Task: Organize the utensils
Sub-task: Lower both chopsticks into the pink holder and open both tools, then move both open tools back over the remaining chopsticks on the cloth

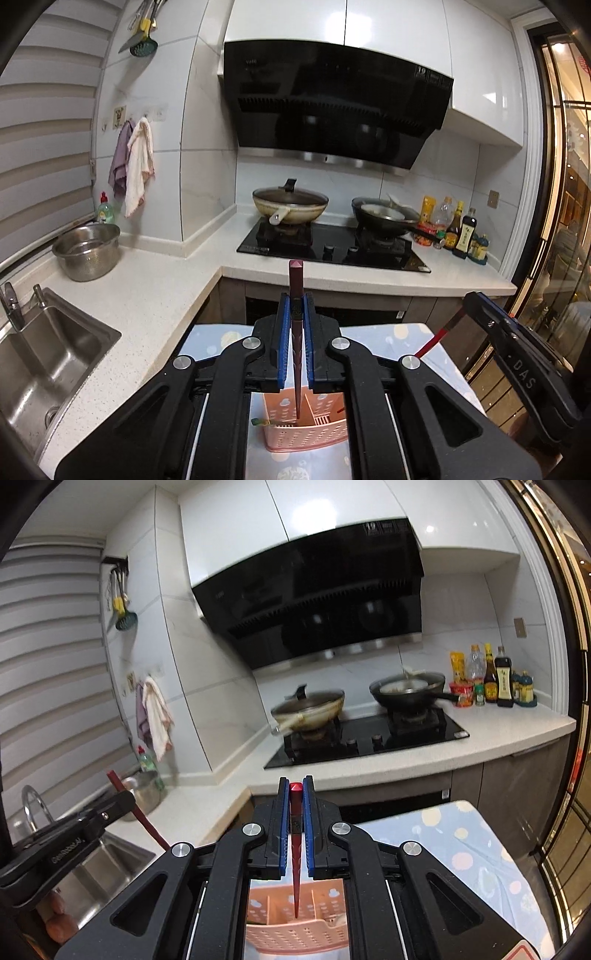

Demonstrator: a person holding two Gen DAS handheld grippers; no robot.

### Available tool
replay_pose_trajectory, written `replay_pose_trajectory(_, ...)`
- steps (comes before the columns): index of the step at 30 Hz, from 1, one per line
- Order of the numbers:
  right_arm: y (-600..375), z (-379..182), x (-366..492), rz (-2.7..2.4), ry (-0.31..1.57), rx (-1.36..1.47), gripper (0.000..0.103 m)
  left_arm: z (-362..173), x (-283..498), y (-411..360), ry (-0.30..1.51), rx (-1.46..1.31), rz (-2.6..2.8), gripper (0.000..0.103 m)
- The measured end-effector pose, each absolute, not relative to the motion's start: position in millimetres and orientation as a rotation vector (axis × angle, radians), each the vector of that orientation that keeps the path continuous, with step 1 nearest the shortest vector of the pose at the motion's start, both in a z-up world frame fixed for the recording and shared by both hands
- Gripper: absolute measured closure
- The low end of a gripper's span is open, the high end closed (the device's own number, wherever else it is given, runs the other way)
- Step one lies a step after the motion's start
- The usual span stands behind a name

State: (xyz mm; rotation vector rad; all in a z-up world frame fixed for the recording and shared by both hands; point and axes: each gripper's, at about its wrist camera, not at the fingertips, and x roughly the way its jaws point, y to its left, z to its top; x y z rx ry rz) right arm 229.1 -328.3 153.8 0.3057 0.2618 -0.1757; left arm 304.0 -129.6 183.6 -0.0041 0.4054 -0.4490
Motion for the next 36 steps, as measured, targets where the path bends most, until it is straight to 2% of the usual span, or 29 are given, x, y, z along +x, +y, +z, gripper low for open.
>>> replay_pose_trajectory(10, -323.4, 118.4, 246.4, -0.180, 0.350, 0.284, 0.095, 149.4, 319.5, -133.9, 0.473, 0.002, -0.440, 0.096)
replay_pose_trajectory(11, -322.7, 117.9, 246.0, -0.180, 0.347, 0.280, 0.090, 148.8, 318.6, -133.3, 0.471, 0.001, -0.433, 0.095)
replay_pose_trajectory(12, -321.3, 117.8, 244.6, -0.184, 0.344, 0.273, 0.081, 148.6, 316.9, -132.4, 0.468, 0.000, -0.421, 0.093)
replay_pose_trajectory(14, -318.9, 118.9, 237.3, -0.191, 0.329, 0.266, 0.064, 150.0, 314.4, -127.5, 0.461, -0.009, -0.398, 0.066)
replay_pose_trajectory(15, -317.5, 119.7, 232.9, -0.192, 0.321, 0.264, 0.062, 151.2, 311.6, -125.3, 0.451, -0.014, -0.391, 0.062)
replay_pose_trajectory(19, -312.8, 122.8, 212.3, -0.188, 0.314, 0.260, 0.060, 155.0, 296.5, -115.1, 0.446, -0.015, -0.390, 0.058)
replay_pose_trajectory(28, -293.6, 101.1, 135.6, -0.182, 0.393, 0.248, 0.055, 136.5, 232.3, -85.6, 0.481, 0.042, -0.383, 0.031)
replay_pose_trajectory(36, -276.9, 35.5, 54.1, -0.201, 0.572, 0.293, 0.055, 62.7, 166.9, -57.5, 0.649, 0.078, -0.397, 0.030)
